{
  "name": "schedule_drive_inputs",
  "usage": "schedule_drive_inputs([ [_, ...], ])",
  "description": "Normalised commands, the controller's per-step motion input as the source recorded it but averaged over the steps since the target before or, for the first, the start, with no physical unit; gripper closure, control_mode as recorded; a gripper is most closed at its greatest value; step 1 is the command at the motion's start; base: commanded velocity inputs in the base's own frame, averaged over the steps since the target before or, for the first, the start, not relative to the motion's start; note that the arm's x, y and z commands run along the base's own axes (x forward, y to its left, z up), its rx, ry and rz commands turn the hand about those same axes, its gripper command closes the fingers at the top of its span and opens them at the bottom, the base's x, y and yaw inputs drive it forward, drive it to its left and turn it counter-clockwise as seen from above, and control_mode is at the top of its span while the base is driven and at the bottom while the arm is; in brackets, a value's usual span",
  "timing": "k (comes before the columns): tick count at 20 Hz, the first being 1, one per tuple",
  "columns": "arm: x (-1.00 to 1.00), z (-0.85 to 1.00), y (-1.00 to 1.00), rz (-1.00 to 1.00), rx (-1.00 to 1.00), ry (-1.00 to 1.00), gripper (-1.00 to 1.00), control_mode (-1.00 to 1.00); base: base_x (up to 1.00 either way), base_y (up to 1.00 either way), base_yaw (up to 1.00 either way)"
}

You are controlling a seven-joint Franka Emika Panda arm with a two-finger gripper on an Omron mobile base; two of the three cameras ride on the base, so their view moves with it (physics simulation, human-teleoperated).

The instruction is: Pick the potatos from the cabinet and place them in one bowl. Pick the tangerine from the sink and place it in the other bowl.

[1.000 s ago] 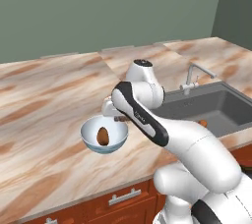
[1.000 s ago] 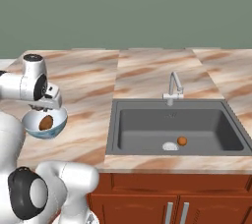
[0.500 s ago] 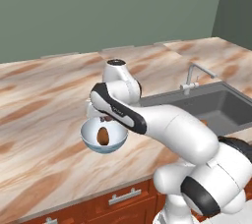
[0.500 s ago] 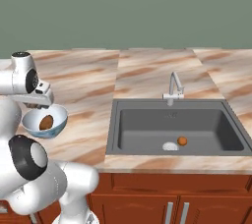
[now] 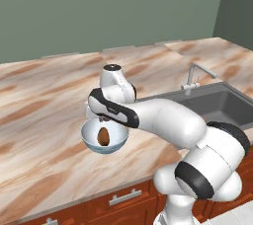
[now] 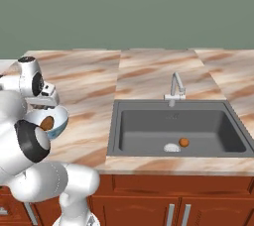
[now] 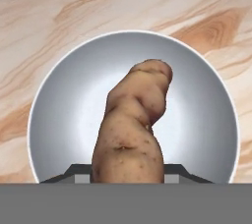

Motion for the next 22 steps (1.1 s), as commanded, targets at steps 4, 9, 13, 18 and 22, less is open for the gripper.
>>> schedule_drive_inputs([
  [4,0.34,0.0,0.0,0.0,0.0,0.01,1.0,-1.0,0.0,0.0,0.0],
  [9,0.2,0.0,0.02,0.0,0.0,0.11,1.0,-1.0,0.0,0.0,0.0],
  [13,0.03,-0.03,0.09,0.0,0.0,0.16,1.0,-1.0,0.0,0.0,0.0],
  [18,0.0,-0.16,0.15,0.0,-0.04,0.03,1.0,-1.0,0.0,0.0,0.0],
  [22,-0.03,-0.03,0.02,0.0,-0.08,-0.04,1.0,-1.0,0.0,0.0,0.0],
])
